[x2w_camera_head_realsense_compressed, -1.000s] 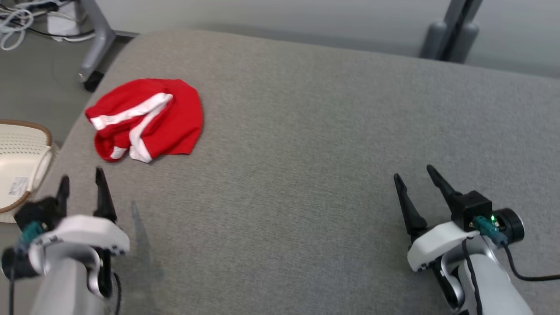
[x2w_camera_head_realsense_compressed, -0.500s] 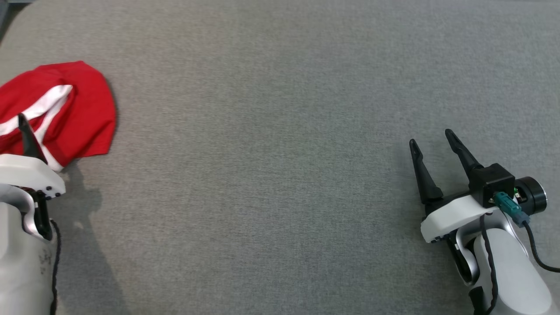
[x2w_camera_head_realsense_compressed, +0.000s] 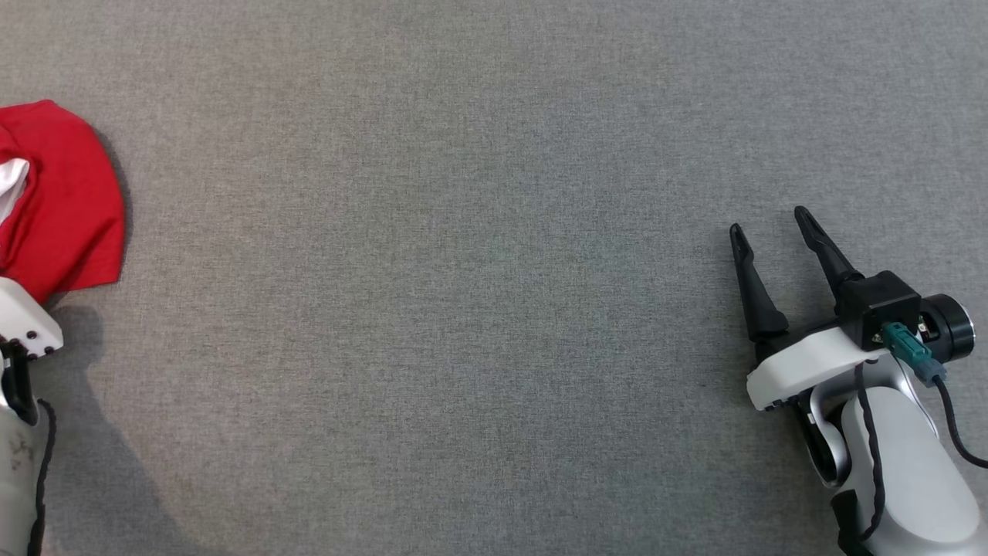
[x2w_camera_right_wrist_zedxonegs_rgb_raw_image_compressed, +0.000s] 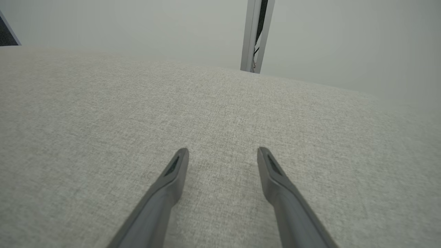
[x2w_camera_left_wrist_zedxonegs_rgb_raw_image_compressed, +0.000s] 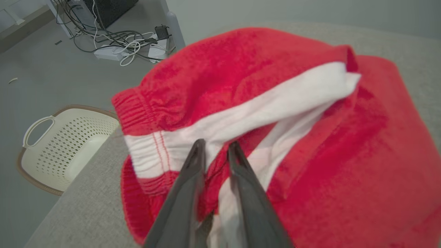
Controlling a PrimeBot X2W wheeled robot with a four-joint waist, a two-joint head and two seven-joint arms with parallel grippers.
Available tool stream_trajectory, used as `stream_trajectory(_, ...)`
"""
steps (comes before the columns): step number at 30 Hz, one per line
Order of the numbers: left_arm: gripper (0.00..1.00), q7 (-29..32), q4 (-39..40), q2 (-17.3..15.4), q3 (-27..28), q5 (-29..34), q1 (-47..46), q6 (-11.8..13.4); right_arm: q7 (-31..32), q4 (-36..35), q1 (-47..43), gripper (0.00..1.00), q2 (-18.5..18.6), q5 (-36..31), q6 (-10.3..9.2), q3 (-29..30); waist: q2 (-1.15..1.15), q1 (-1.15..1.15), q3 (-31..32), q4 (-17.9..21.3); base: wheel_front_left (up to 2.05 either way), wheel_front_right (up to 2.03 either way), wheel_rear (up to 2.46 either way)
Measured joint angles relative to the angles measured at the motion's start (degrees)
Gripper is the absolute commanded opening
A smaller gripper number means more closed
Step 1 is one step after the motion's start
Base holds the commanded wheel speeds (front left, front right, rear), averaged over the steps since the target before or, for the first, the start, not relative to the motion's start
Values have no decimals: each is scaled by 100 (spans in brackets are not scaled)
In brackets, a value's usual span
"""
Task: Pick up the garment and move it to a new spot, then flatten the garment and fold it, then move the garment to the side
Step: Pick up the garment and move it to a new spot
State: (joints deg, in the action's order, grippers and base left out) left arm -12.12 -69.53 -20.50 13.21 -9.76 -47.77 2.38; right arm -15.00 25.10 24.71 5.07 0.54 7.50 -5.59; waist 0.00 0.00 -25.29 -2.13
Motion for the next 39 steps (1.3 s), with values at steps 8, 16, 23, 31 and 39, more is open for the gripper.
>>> stream_trajectory(8,0,-210,-185,-169,-55,-74,-25,-300,0,118,-8,100,-73,40,0,69,0,0,185,37,0,0,0)
stream_trajectory(16,0,-287,638,-236,-396,201,-303,-543,0,193,-99,100,-163,163,0,127,0,0,582,80,0,0,0)
stream_trajectory(23,0,-287,1510,80,-1004,642,-589,-681,0,303,-263,100,-219,363,0,115,0,0,1027,247,0,0,0)
stream_trajectory(31,0,-290,2170,1022,-1758,850,-805,-821,0,358,-507,100,-222,739,0,32,0,0,1432,546,0,0,0)
stream_trajectory(39,0,-293,3132,1752,-2846,-11,-439,-886,1,380,-768,100,-226,906,-1,67,0,0,1852,842,0,0,0)
